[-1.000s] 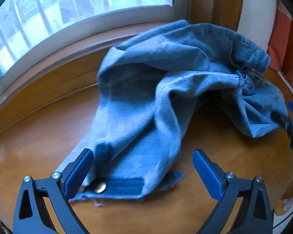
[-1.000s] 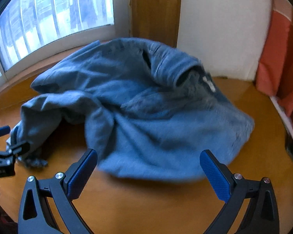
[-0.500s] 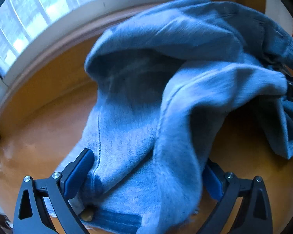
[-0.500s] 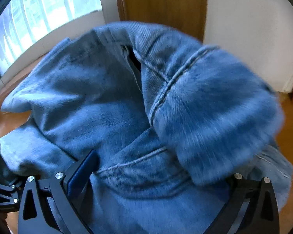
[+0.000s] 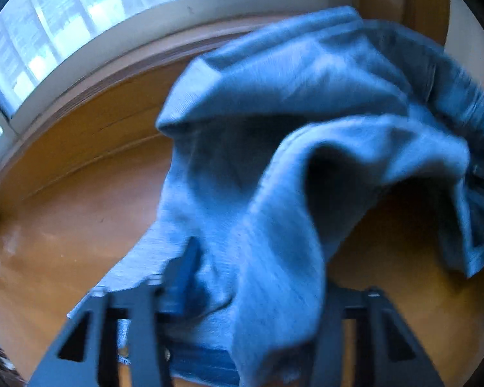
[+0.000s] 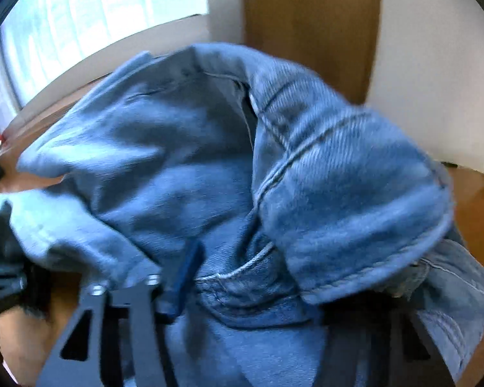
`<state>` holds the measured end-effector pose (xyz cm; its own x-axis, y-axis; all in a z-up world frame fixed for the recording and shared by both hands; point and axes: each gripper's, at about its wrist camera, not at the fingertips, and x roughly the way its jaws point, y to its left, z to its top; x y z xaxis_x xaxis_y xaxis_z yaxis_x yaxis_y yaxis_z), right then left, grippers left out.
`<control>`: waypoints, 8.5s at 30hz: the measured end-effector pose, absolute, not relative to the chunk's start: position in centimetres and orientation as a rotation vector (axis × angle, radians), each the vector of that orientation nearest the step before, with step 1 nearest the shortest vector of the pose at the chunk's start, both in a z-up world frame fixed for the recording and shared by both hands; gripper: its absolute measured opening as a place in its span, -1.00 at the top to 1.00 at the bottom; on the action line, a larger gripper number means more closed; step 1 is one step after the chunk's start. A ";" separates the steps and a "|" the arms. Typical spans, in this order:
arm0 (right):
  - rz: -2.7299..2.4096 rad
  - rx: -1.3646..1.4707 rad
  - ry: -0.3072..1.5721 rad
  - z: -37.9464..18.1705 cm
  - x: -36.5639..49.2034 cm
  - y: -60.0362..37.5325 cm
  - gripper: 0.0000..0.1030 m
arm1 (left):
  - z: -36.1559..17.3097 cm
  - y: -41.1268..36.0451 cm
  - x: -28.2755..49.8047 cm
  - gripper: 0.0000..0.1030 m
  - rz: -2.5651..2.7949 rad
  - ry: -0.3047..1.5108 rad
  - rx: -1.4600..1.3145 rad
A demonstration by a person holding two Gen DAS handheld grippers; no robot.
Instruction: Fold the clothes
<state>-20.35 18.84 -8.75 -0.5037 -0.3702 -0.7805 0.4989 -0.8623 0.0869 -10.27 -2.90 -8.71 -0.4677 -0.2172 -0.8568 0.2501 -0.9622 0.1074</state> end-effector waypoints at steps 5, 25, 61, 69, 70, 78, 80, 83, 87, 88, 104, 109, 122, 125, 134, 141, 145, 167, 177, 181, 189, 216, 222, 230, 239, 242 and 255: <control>-2.224 1.130 0.041 -7.2 -17.7 18.2 0.25 | -7.1 -5.0 -8.1 0.65 -2.495 0.125 1.367; -1.719 1.014 -0.127 -2.3 -5.1 1.4 0.26 | -1.5 -20.4 9.5 0.73 -2.234 0.300 1.083; -1.848 1.144 0.279 -8.9 -0.5 -5.5 0.35 | -5.8 -25.0 16.7 -0.04 -2.309 0.191 1.132; -1.811 1.134 0.206 -8.5 3.8 -11.7 0.69 | -4.5 -31.1 18.4 -0.04 -2.370 0.104 1.112; -1.811 1.136 0.199 -8.5 4.5 -12.7 0.69 | -4.4 -32.0 18.7 -0.04 -2.376 0.099 1.112; -1.808 1.169 0.125 -8.8 8.4 -19.8 0.69 | -3.5 -40.1 20.7 -0.04 -2.429 0.067 1.110; -1.810 1.173 0.118 -8.9 9.2 -21.3 0.69 | -3.4 -41.5 21.2 -0.04 -2.439 0.071 1.112; -1.816 1.179 0.122 -9.1 10.4 -23.1 0.69 | -2.9 -43.1 22.0 -0.04 -2.465 0.077 1.108; -1.855 1.197 0.193 -8.1 10.9 -23.6 0.60 | -2.0 -43.9 23.3 -0.04 -2.509 0.085 1.095; -1.866 1.199 0.211 -7.6 10.9 -23.3 0.58 | -1.7 -44.1 23.6 -0.04 -2.517 0.089 1.090; -1.735 1.250 0.162 -0.8 5.1 -18.9 0.15 | -1.7 -49.8 24.4 -0.16 -2.350 0.260 1.052; -1.698 1.237 0.291 0.8 4.9 -17.6 0.14 | -2.8 -51.5 24.2 -0.17 -2.326 0.389 1.091; -2.038 1.282 0.470 -5.6 -2.7 -27.2 -0.10 | -7.9 -53.7 19.5 -0.21 -2.418 0.523 1.342; -2.046 1.310 0.536 -7.7 -2.6 -28.7 -0.10 | -8.7 -52.9 18.9 -0.26 -2.433 0.468 1.372; -2.098 1.312 0.365 -9.2 -0.9 -28.2 0.33 | -9.9 -53.1 18.5 -0.39 -2.397 0.583 1.394; -2.198 1.111 0.182 -4.6 2.7 -26.0 0.63 | -8.1 -50.1 18.0 0.85 -2.483 0.419 1.316; -2.298 0.926 -0.010 2.0 4.2 -21.4 0.63 | -5.6 -49.9 18.2 0.86 -2.511 0.375 1.243; -2.698 1.376 -0.372 -5.3 -1.2 -1.5 0.15 | -0.3 -43.0 17.3 0.62 -2.605 -0.045 1.157; -2.778 1.175 -0.066 -1.0 3.6 -5.4 0.08 | 1.2 -39.2 15.5 0.21 -2.621 -0.169 1.128; -2.629 1.096 0.093 -0.1 5.7 -10.4 -0.03 | 0.7 -39.9 15.5 0.21 -2.579 -0.097 1.162; -2.281 1.091 0.273 -2.5 8.0 -19.3 -0.06 | -0.1 -45.5 17.9 0.02 -2.431 0.000 1.139; -2.220 1.153 0.540 -7.4 3.6 -30.9 0.71 | -7.9 -50.3 21.5 0.86 -2.520 0.261 1.357; -2.332 1.142 0.284 -4.9 3.0 -26.2 0.75 | -2.8 -47.3 19.0 0.86 -2.514 -0.015 1.163; -2.430 1.249 0.141 -5.5 1.0 -21.6 0.75 | -0.3 -42.4 14.5 0.78 -2.534 -0.109 1.136; -2.444 1.206 0.124 -2.9 4.0 -19.3 0.26 | -1.4 -37.8 13.7 0.37 -2.537 -0.230 1.154; -2.423 1.170 0.165 -2.2 6.1 -18.3 0.18 | -1.6 -37.1 14.4 0.36 -2.544 -0.227 1.174; -2.047 1.140 0.414 -4.6 13.0 -23.2 0.03 | -4.5 -45.3 23.1 -0.07 -2.376 -0.077 1.252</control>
